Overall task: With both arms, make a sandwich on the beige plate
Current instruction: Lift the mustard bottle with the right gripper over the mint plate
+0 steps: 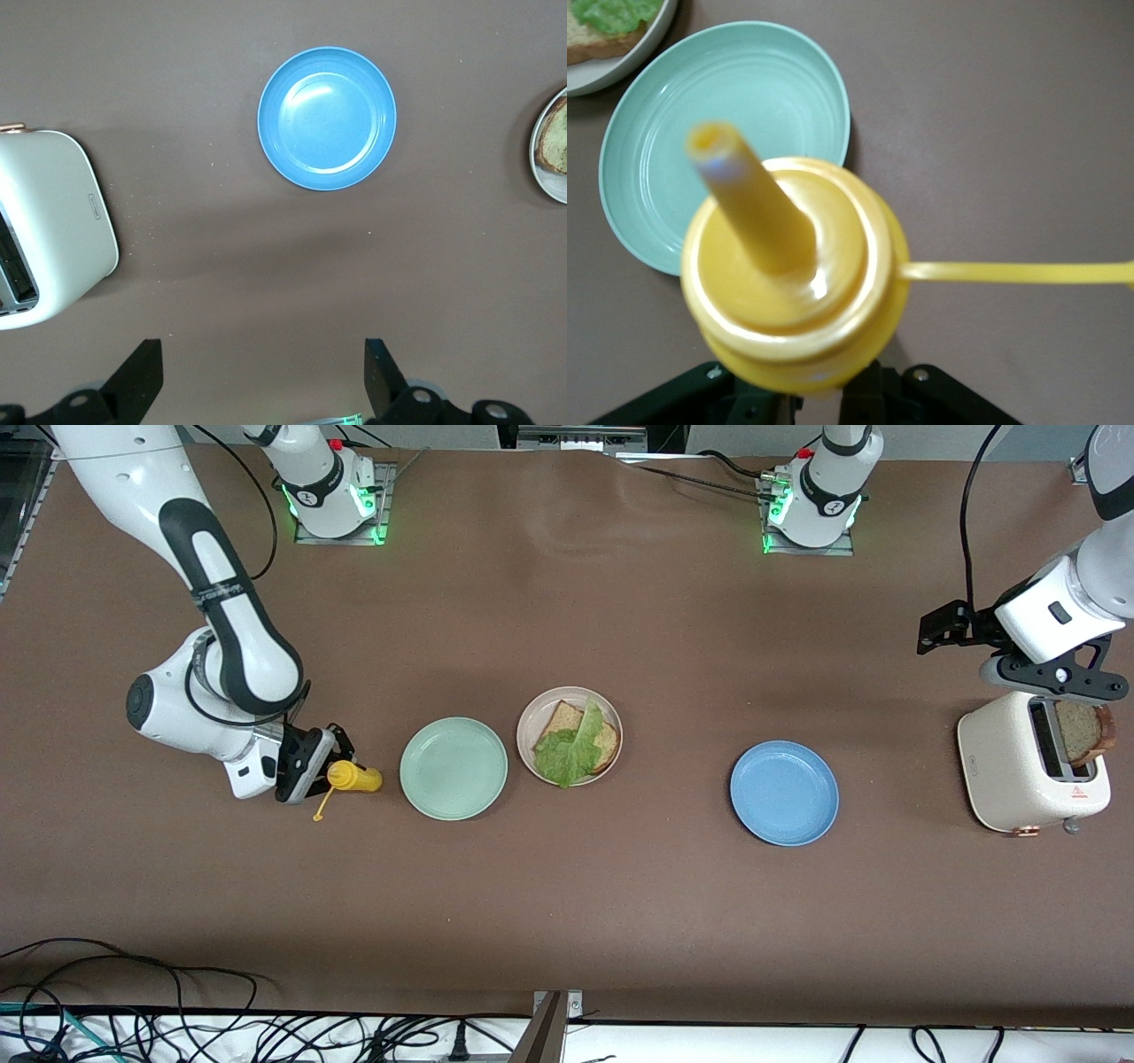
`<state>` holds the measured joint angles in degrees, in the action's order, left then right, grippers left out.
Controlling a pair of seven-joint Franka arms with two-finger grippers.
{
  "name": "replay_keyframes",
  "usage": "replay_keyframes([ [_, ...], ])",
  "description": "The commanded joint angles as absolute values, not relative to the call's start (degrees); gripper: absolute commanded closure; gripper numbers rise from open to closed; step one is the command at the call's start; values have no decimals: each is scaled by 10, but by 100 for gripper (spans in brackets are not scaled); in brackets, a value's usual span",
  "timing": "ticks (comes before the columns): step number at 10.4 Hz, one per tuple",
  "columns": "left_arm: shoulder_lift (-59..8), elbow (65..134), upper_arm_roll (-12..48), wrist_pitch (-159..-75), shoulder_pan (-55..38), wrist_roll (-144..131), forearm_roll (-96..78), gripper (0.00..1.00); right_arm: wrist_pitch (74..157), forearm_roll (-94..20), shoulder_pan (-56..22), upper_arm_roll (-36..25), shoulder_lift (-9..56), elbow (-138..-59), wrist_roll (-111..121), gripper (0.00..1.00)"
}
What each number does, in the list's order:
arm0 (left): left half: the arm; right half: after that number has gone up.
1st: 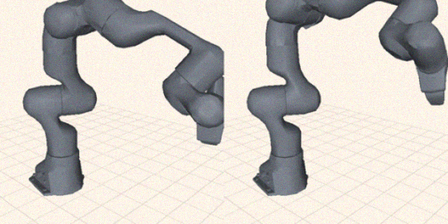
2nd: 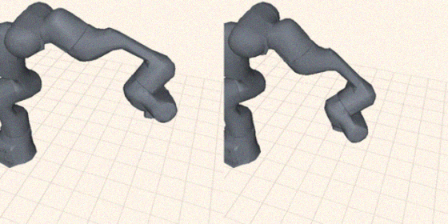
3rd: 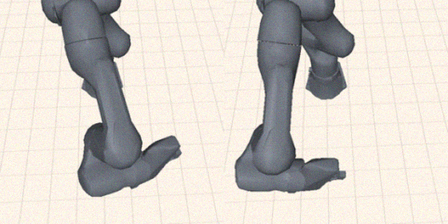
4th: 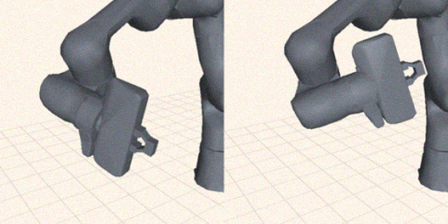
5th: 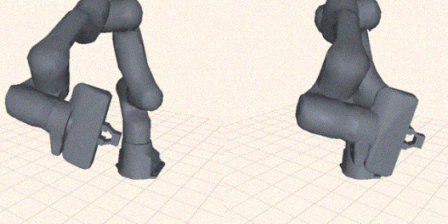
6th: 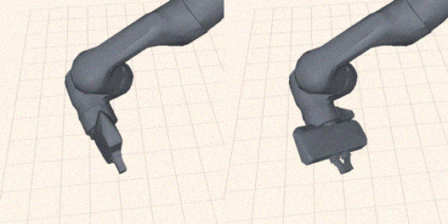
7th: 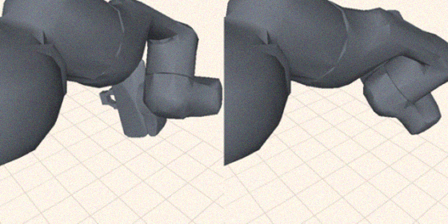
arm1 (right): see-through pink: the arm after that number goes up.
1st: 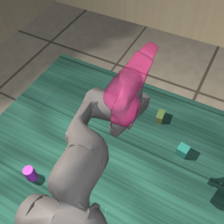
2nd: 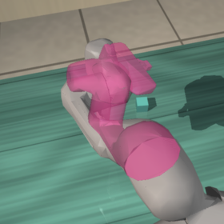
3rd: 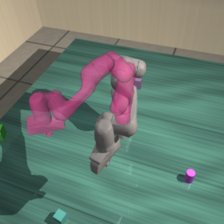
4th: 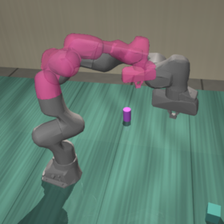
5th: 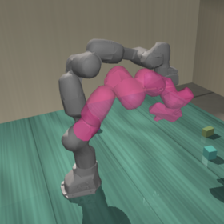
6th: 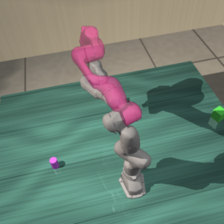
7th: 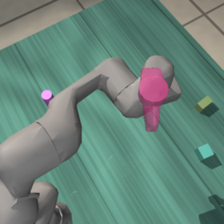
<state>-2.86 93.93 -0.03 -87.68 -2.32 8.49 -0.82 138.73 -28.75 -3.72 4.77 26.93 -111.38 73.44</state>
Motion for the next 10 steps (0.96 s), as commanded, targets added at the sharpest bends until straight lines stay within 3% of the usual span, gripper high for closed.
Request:
replay_keyframes([
  [1, -33, 923, -4, -864, -25, 88, -25, 0, 1357, -193, -55, 61, 244, -1094, 607, 94],
  [5, -33, 923, -4, -864, -25, 87, -25, 0, 1272, -44, -104, 77, 238, -1025, 370, 94],
  [10, -33, 922, -4, -864, -25, 88, -25, 0, 1175, 85, -219, 76, 246, -962, 120, 94],
])
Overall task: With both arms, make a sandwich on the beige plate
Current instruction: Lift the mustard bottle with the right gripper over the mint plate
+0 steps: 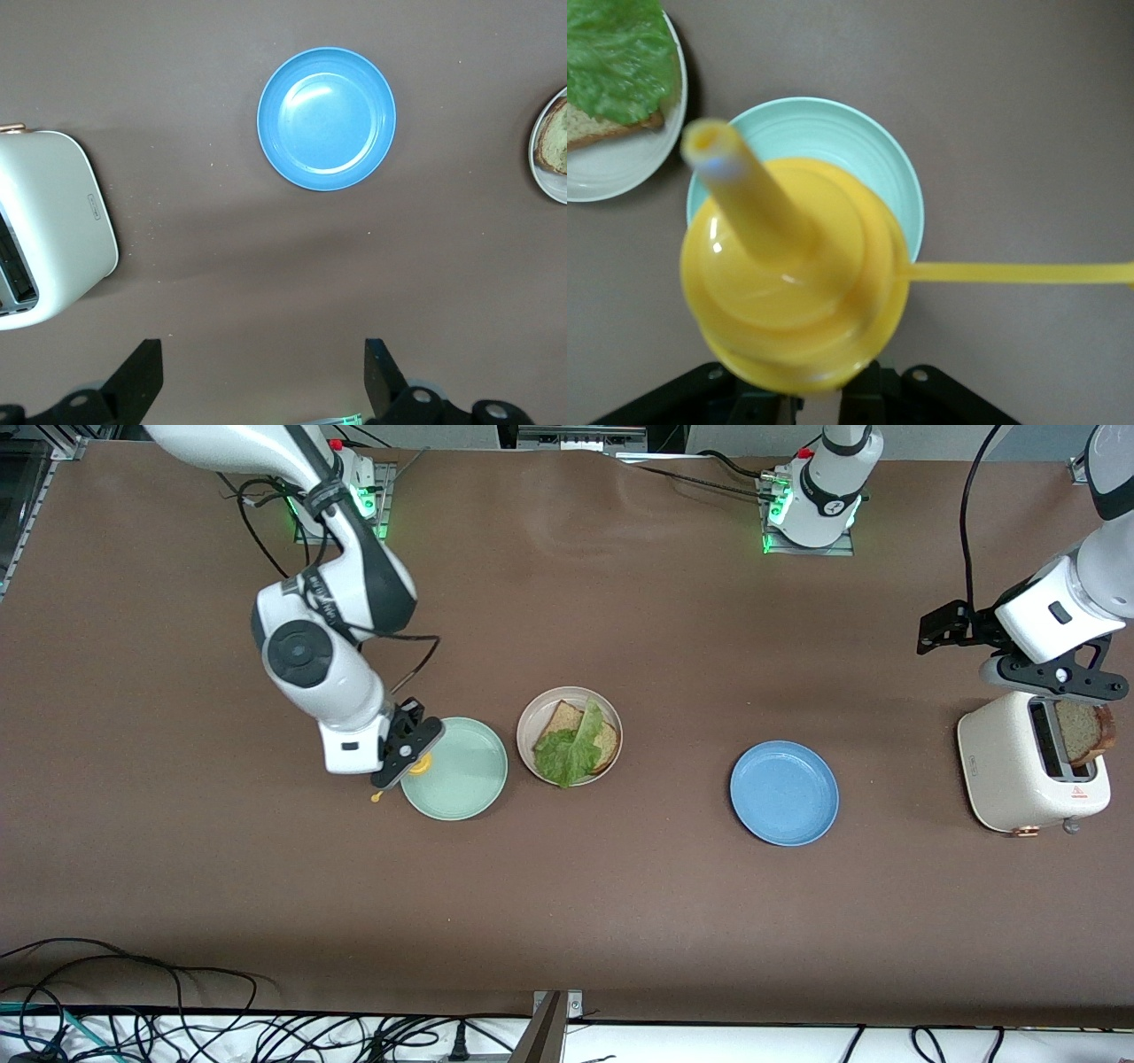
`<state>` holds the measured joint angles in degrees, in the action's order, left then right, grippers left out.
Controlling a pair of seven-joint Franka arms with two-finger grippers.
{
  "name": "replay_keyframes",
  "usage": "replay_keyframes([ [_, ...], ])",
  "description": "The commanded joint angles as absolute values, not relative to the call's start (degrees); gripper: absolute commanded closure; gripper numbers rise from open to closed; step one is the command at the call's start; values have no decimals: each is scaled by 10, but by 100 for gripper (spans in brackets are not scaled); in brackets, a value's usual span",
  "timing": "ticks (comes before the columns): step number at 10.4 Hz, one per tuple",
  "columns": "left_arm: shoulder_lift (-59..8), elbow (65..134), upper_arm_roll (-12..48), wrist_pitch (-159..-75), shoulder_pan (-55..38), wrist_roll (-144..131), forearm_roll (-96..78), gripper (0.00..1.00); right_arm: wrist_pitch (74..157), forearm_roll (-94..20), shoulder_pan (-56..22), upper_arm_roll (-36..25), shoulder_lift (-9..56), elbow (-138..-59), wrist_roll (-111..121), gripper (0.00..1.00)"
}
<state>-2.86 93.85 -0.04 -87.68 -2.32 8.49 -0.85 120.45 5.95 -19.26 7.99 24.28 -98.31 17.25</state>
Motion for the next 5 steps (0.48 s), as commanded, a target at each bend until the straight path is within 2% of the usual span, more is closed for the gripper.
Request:
replay_keyframes([
  [1, -33, 922, -4, -864, -25, 89, -25, 0, 1152, 116, -245, 76, 257, -948, 67, 94],
  [5, -33, 914, -3, -863, -25, 87, -25, 0, 1005, 189, -330, 76, 320, -852, -92, 94],
])
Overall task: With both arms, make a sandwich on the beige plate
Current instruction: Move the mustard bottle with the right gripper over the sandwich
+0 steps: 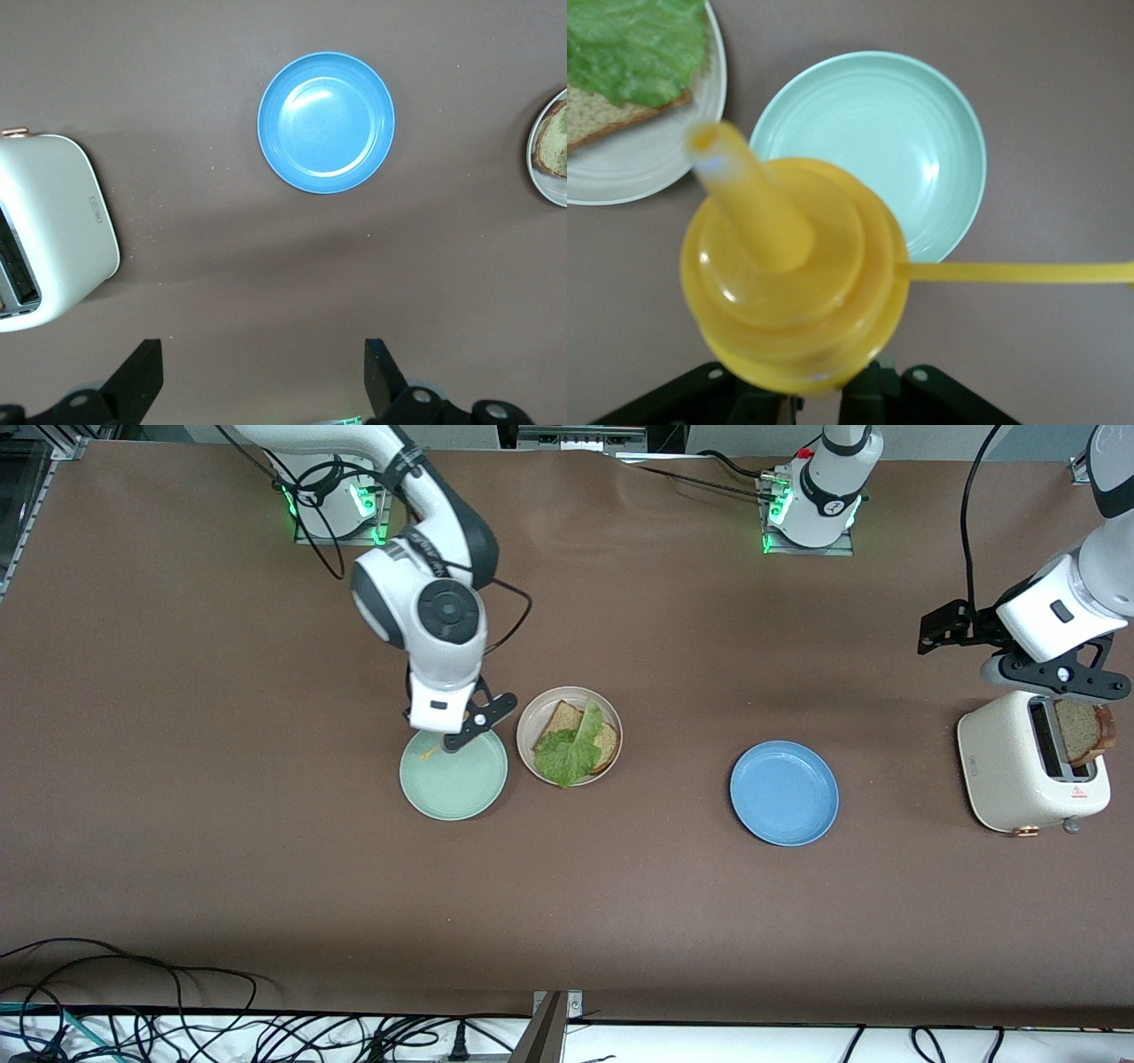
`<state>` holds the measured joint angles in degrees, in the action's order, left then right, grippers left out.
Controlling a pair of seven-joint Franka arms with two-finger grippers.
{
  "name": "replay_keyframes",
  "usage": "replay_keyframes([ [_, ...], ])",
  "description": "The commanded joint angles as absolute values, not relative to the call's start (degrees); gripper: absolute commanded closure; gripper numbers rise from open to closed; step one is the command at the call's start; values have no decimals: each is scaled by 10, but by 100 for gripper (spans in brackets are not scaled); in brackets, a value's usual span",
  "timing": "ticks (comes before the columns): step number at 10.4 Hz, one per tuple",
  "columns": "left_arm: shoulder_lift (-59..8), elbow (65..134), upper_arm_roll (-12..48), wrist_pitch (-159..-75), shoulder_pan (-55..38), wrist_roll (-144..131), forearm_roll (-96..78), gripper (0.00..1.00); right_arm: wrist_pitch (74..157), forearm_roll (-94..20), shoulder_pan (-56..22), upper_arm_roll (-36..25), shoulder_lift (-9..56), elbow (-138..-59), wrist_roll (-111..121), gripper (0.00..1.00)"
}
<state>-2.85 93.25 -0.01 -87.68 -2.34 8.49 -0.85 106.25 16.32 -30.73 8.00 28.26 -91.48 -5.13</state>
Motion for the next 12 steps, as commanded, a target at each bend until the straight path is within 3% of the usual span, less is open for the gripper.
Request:
replay_keyframes([
  [1, -33, 913, -3, -861, -25, 87, -25, 0, 969, 201, -351, 76, 341, -822, -126, 94],
  [3, -33, 912, 3, -854, -25, 89, -25, 0, 905, 229, -395, 69, 392, -763, -168, 94],
  [6, -33, 911, 5, -854, -25, 89, -25, 0, 846, 234, -473, 7, 436, -712, -173, 94],
  [9, -33, 911, 5, -854, -25, 89, -25, 0, 777, 249, -506, -10, 499, -632, -168, 93],
  [12, -33, 911, 4, -855, -23, 90, -25, 0, 763, 253, -538, -39, 514, -624, -159, 93],
])
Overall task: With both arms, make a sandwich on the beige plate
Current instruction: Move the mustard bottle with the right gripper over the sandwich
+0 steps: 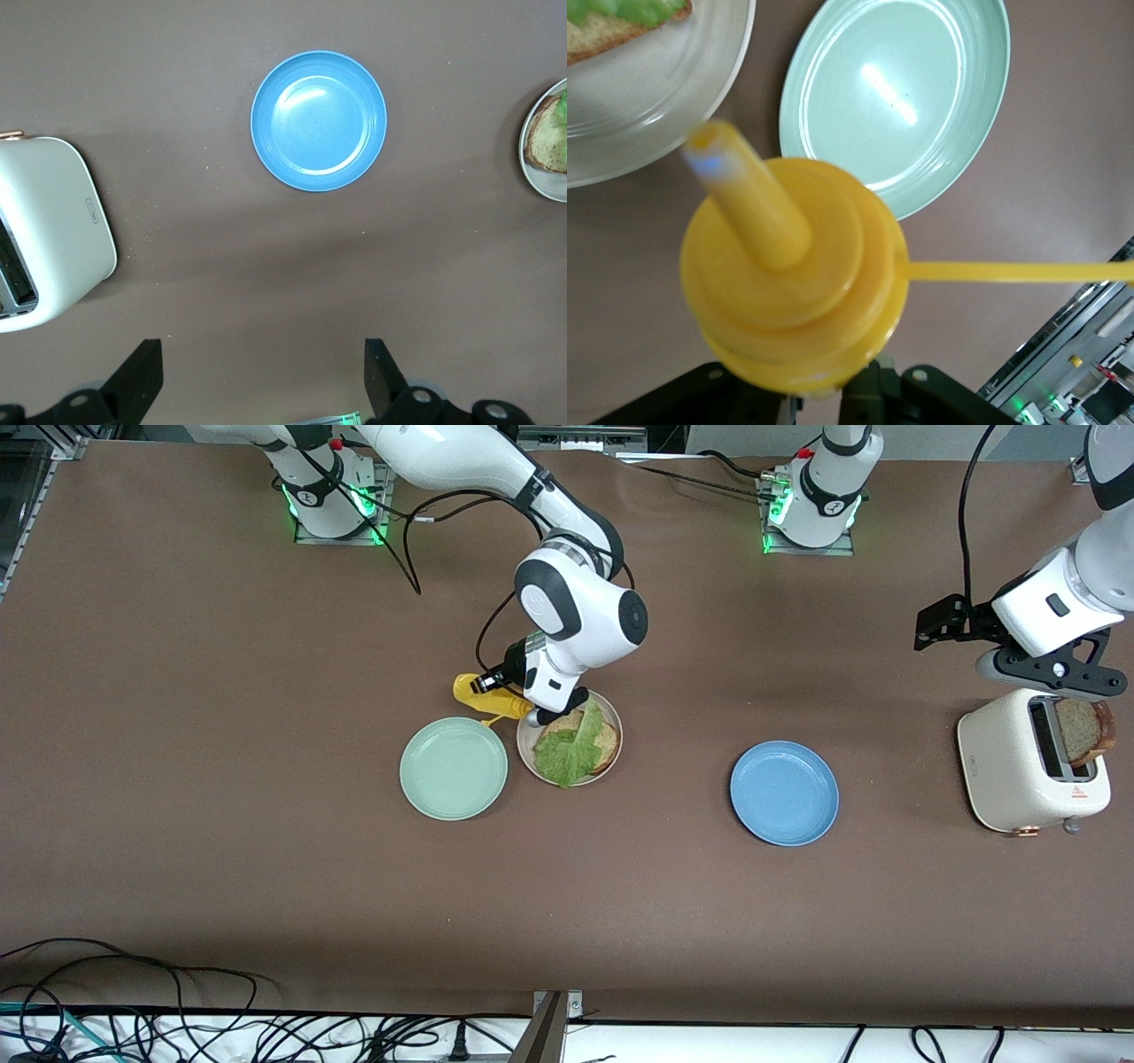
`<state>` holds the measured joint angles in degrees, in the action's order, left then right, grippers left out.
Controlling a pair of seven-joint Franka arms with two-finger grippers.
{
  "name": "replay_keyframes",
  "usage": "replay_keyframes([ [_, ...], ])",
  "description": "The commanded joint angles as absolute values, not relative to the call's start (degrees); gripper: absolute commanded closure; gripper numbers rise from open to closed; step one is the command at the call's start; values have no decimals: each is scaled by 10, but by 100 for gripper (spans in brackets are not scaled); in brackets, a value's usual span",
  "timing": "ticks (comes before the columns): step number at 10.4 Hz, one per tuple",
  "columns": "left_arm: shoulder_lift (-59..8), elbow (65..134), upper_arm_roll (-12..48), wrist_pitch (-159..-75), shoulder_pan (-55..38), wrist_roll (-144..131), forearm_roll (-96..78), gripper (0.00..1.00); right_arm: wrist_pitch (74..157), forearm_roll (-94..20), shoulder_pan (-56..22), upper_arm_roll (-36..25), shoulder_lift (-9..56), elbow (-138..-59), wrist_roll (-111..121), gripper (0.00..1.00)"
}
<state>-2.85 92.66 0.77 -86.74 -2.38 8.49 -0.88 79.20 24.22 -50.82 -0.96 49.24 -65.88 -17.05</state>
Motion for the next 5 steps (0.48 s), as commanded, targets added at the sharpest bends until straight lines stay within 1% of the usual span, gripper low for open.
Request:
replay_keyframes([
  [1, -33, 911, 4, -855, -24, 90, -25, 0, 755, 253, -557, -59, 525, -617, -146, 93],
  [5, -33, 911, 4, -855, -25, 89, -25, 0, 751, 253, -592, -100, 573, -591, -70, 93],
])
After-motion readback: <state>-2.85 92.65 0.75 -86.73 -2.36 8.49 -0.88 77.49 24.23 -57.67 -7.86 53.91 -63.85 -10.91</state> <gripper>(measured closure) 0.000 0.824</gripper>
